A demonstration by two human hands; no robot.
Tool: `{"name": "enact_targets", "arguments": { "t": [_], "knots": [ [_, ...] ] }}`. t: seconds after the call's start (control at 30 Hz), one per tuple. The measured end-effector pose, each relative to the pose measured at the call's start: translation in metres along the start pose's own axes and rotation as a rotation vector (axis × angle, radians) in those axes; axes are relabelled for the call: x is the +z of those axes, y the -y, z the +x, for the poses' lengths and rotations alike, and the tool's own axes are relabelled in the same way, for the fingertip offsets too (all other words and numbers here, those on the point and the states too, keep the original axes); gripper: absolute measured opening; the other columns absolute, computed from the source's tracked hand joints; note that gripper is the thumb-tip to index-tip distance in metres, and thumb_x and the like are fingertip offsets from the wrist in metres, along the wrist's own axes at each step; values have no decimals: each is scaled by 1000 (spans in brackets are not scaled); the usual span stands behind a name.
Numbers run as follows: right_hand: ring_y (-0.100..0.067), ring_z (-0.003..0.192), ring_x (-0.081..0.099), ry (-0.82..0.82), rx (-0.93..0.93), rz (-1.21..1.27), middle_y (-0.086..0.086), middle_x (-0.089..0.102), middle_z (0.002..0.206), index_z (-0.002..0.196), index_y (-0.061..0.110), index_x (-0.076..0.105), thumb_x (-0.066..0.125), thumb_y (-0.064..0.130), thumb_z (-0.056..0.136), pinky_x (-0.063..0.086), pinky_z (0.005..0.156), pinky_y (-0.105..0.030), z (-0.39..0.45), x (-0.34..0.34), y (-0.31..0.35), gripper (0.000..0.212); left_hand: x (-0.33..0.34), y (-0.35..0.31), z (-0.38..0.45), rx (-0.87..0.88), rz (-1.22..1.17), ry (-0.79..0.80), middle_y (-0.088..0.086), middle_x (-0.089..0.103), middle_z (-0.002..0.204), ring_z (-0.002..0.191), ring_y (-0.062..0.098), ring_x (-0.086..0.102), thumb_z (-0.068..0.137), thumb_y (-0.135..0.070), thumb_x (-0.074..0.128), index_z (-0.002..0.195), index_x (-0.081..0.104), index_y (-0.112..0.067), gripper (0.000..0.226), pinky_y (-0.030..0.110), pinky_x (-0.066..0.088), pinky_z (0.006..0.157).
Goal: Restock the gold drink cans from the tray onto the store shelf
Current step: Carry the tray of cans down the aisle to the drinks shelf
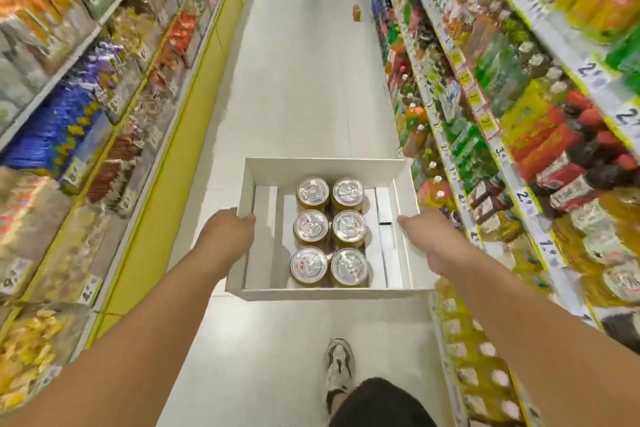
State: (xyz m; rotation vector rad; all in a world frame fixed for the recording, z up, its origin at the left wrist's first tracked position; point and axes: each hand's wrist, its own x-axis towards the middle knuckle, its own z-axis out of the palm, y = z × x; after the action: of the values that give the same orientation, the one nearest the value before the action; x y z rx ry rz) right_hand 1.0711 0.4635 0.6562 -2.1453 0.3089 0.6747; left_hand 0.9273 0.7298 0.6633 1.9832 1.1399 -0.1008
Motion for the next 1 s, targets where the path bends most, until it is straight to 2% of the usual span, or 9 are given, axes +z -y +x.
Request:
{"name": "enact_targets", "arguments": {
  "t": [0.13,0.17,0.23,0.3,0.4,0.47,0.6,0.8,1.0],
  "knots": [
    [-41,119,54,-20,11,-74,-25,55,125,112,0,56,51,16,99,43,72,-31,80,-8,89,21,-6,-73,91,-8,0,-24,-8,41,72,69,21,47,101,-29,49,127,58,-6,36,31,43,74],
    [-41,118,55,5,-8,-108,-25,57,124,114,-1,57,51,16,97,42,69,-29,104,-8,108,25,-6,-87,117,-13,0,-20,-4,48,75,75,26,52,100,-30,49,120,61,-9,31,34,47,76],
    [-32,101,61,29,-28,-94,-15,60,113,128,1,56,56,18,93,48,80,-29,147,-3,142,40,-7,-113,168,-15,-5,-15,9,66,92,86,34,60,98,-32,50,110,63,-10,28,37,51,78],
    [-21,90,53,21,-50,-57,-8,56,102,128,0,58,56,13,95,49,81,-35,191,3,171,36,-6,-138,221,-26,-5,-13,15,69,104,90,35,64,97,-33,50,109,64,-10,29,37,52,78],
    [-27,106,59,37,2,-10,-6,62,119,137,7,53,56,19,98,49,94,-37,258,17,219,41,-3,-176,301,-25,13,16,9,65,90,77,29,61,98,-32,49,103,61,-14,23,34,49,70],
    [-34,122,55,40,40,37,-8,57,137,146,16,45,57,28,97,47,103,-47,303,27,253,52,-5,-205,356,-17,23,35,5,60,84,70,22,56,99,-32,47,102,58,-17,18,32,47,68],
    [-35,133,47,31,58,28,-8,46,151,149,17,41,54,31,96,43,108,-48,385,39,321,56,-18,-267,452,19,53,77,3,59,82,66,19,54,100,-32,46,106,60,-16,22,33,48,68],
    [-37,133,47,-15,80,91,-11,45,152,149,15,41,59,29,96,42,108,-51,492,46,425,58,-31,-361,575,22,98,96,2,54,88,65,16,49,102,-32,44,138,51,-9,43,30,42,62],
    [-33,139,41,10,26,99,-5,40,155,153,13,35,56,25,99,35,113,-46,623,41,520,59,-15,-453,704,-10,87,70,6,59,99,64,19,53,101,-36,44,145,45,-14,50,27,38,52]
  ]
}}
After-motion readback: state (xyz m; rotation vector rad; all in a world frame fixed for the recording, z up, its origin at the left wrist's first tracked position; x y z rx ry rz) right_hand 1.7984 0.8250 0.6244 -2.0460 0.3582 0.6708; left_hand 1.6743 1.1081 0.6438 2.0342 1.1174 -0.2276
